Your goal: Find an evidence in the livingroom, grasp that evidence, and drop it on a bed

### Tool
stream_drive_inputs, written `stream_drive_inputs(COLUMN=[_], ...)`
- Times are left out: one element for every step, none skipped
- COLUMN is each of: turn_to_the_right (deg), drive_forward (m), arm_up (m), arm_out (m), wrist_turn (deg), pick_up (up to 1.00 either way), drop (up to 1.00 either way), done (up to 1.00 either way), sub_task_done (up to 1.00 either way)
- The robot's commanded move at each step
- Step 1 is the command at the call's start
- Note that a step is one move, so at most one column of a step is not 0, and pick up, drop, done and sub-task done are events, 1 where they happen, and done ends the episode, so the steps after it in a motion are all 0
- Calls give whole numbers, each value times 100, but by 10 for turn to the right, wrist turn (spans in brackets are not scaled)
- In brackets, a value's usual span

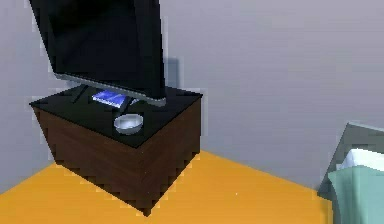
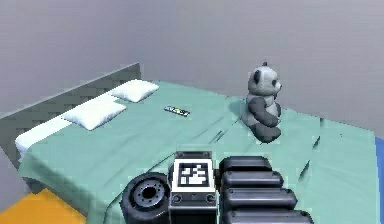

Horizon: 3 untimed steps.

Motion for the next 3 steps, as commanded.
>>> stream_drive_inputs(turn_to_the_right=[0, 0, 0], drive_forward=[0, 0, 0], arm_up=[0, 0, 0], arm_out=[48, 0, 0], wrist_turn=[0, 450, 450], pick_up=[0, 0, 0], drop=[0, 0, 0], done=[0, 0, 0], sub_task_done=[0, 0, 0])
